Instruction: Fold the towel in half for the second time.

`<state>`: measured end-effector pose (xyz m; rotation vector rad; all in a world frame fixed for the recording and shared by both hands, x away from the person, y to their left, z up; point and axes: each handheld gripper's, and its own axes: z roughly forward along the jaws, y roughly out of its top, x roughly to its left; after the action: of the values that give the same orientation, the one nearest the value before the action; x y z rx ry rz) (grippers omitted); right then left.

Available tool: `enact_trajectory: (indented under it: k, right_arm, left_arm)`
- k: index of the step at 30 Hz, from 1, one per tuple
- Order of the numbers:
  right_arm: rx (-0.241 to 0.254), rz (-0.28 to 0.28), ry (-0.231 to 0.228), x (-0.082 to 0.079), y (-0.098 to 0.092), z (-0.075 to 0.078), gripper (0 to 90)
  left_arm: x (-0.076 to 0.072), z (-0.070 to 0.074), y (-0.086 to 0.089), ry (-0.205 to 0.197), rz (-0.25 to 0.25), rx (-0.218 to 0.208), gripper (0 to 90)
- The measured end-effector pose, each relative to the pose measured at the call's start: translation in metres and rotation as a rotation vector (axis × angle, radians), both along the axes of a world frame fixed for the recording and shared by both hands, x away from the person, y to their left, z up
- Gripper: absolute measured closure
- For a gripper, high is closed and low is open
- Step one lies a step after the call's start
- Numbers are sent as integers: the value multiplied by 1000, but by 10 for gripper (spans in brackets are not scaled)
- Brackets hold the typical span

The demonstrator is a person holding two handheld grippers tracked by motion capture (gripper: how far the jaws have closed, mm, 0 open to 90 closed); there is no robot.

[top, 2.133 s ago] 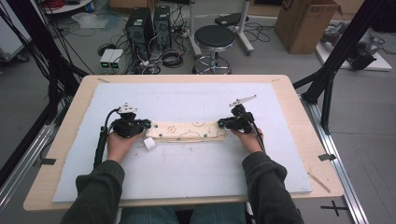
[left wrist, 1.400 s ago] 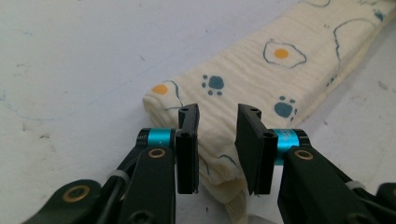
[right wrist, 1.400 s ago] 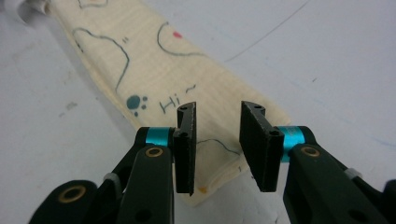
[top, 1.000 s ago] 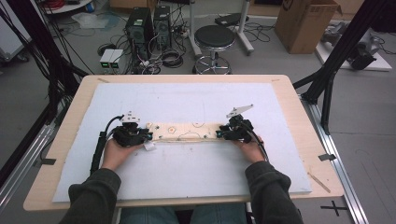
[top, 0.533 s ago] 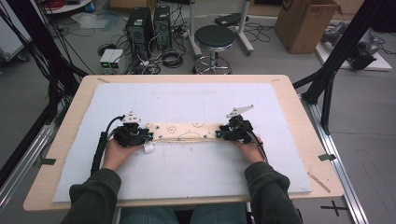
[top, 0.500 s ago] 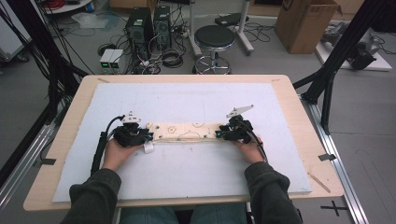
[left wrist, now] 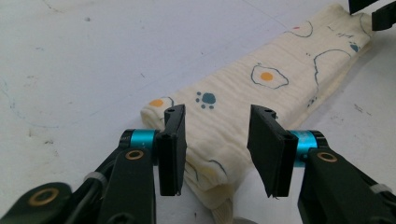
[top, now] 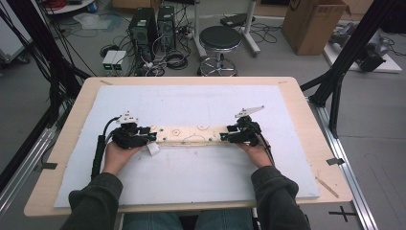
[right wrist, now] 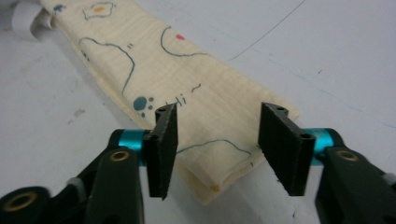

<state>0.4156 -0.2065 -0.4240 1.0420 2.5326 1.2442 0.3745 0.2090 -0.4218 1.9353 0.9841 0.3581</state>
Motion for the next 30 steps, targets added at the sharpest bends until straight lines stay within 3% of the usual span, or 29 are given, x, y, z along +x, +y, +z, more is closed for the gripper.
enact_trajectory:
  k: [7,12,30]
  right_arm:
    - [30,-11,-31,-1,4,12,355]
    - [31,-29,-24,-2,5,13,307]
    - [60,-48,-40,-7,-1,20,239]
  left_arm:
    - [-4,4,0,-11,-11,-11,515]
    - [-5,6,-1,-5,-14,-14,474]
    - [-13,13,-3,-24,-33,-22,412]
